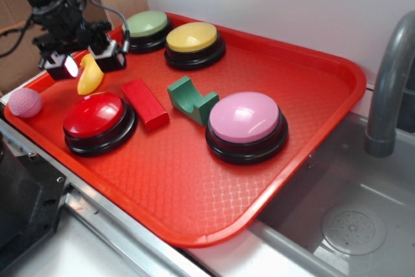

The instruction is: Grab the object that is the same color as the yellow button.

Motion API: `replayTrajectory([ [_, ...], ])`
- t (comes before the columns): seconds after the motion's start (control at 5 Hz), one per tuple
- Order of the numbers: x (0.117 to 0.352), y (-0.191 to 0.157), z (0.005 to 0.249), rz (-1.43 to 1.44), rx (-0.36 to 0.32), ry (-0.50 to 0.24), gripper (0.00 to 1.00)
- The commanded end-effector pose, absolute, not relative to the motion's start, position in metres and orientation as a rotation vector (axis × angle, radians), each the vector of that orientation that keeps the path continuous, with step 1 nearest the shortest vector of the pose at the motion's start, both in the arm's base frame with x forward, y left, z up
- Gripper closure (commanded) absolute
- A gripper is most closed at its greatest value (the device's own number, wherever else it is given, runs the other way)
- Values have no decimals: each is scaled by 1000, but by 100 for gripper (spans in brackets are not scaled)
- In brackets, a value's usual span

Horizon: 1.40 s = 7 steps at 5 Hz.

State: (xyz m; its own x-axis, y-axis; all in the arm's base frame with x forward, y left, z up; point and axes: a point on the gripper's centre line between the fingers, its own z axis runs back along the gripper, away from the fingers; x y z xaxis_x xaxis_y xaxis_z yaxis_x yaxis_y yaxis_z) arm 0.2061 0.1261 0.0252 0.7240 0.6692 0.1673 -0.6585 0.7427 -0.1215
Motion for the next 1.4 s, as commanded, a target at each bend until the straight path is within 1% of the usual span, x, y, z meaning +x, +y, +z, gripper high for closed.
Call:
replayTrajectory([
  [0.0, 206, 134, 25, 752, -28, -233, 100],
  [0.2, 208, 132, 29, 748, 4, -242, 100],
  [0.4, 211, 128, 39, 722, 14, -247, 100],
  [0.6, 218, 117, 73, 659, 22, -269, 100],
  [0.8, 229, 90, 114, 508, -60, -270, 100],
  [1.0, 242, 50, 140, 339, -116, -239, 100],
  [1.2, 250, 17, 155, 210, -174, -236, 100],
])
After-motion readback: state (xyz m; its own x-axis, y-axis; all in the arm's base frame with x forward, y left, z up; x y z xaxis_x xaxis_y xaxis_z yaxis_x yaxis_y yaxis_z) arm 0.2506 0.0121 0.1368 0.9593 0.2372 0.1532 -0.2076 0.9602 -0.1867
